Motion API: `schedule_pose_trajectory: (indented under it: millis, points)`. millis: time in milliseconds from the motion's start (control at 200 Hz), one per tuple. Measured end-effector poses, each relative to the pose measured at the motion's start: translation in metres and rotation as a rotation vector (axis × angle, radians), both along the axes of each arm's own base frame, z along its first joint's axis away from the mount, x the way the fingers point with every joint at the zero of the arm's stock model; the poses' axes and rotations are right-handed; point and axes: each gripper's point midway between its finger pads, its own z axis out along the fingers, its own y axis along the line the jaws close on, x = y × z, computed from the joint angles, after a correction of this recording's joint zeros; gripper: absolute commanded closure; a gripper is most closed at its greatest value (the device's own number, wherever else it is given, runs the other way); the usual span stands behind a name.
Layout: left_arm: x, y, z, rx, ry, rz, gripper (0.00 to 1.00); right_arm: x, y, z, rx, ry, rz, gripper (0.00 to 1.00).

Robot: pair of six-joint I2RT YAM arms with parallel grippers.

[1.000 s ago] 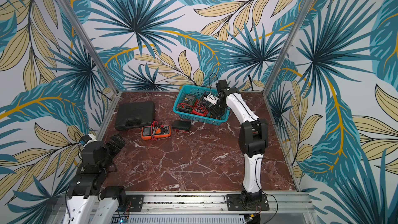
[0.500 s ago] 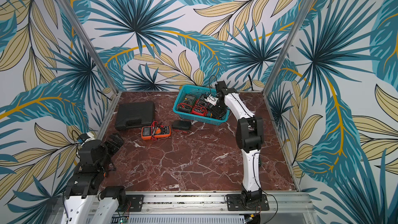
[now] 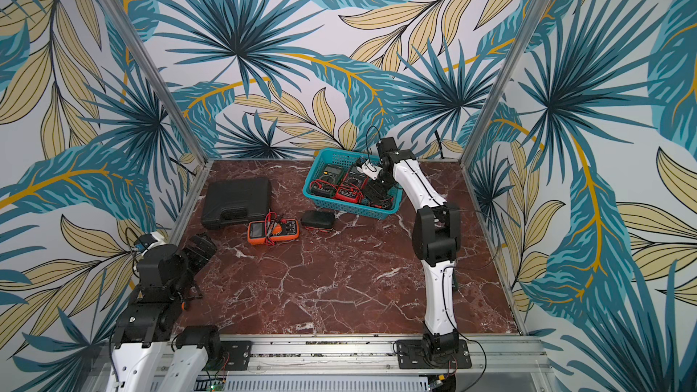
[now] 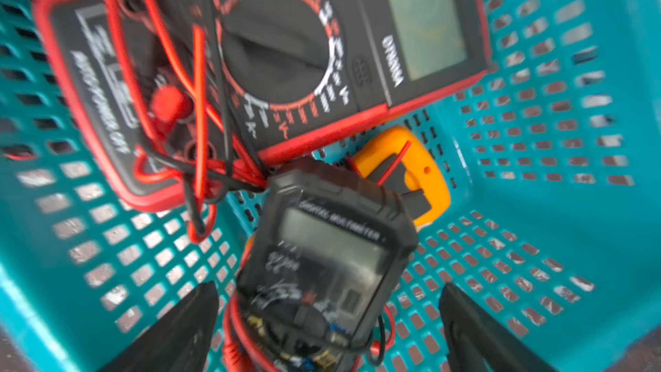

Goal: Put the multimeter into the basket
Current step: Place the multimeter in the basket.

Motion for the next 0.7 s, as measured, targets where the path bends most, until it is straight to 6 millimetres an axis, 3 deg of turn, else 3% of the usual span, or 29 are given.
schedule_pose_trajectory:
  millis: [255,336,381,446,531,616,701]
  points:
    - [-0.001,0.000,-0.001,-0.001,0.006,0.000,0.00,0.025,0.007,0.045,0.079,-0.105,-0.081,0.09]
    - [-0.001,0.000,-0.001,-0.001,0.006,0.000,0.00,0.032,0.009,0.049,0.100,-0.118,-0.109,0.12]
    - [-0.001,0.000,-0.001,-0.001,0.006,0.000,0.00,0.035,0.010,0.044,0.112,-0.109,-0.120,0.17]
    - [-0.001,0.000,-0.001,0.000,0.006,0.000,0.00,0.036,0.012,0.031,0.118,-0.083,-0.129,0.32]
    - [-0.001,0.000,-0.001,-0.001,0.006,0.000,0.00,0.037,0.013,0.008,0.120,-0.036,-0.151,0.35]
    - [-0.001,0.000,-0.001,0.000,0.006,0.000,0.00,0.036,0.013,-0.013,0.109,0.007,-0.157,0.49]
    - [-0.001,0.000,-0.001,-0.001,0.006,0.000,0.00,0.036,0.012,-0.021,0.110,0.023,-0.168,0.60]
